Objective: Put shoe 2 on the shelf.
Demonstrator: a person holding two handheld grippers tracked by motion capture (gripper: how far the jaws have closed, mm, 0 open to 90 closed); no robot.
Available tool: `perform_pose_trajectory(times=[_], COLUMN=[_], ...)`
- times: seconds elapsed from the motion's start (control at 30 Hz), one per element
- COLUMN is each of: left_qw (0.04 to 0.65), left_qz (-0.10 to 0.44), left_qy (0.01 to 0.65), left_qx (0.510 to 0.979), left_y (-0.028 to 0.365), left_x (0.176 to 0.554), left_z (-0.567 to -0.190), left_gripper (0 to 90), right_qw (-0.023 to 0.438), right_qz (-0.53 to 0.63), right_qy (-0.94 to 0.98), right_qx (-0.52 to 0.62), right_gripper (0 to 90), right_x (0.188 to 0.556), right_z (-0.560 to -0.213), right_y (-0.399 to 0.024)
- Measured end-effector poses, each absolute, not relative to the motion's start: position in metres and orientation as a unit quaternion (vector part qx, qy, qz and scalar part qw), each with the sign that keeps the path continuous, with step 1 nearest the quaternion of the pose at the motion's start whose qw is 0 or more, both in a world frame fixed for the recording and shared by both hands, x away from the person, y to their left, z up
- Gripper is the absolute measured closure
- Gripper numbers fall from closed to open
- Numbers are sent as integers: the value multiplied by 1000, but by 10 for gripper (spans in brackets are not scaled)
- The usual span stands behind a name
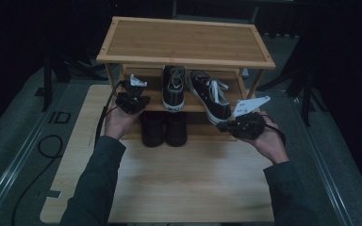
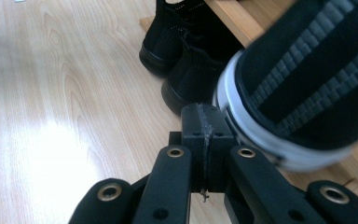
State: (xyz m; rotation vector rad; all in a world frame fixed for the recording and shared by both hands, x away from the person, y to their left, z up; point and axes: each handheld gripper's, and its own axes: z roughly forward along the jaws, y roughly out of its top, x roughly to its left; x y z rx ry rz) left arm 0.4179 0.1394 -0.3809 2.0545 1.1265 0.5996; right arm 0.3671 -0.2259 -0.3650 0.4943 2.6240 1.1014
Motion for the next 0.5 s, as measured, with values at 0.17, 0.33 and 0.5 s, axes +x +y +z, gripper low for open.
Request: perform_pose_trajectory(times=[0.17,0.33,0.5], left_qw=[353,352,353], left_qz=[232,234,233], left_qy=[435,436,435], left_qx=[795,795,795], left_y=[139,139,139], left_x=[418,418,418], left_z=[-381,-381,-381], left_gripper=[900,900,900], right_qw=[131,135,134], right_qz=[382,387,387], right_qy=[896,892,892], right_qx=[183,193,191], right_gripper=[897,897,897], right_x=[366,367,368], right_z=[-365,-362,-362], right_y=[-241,-248,-248])
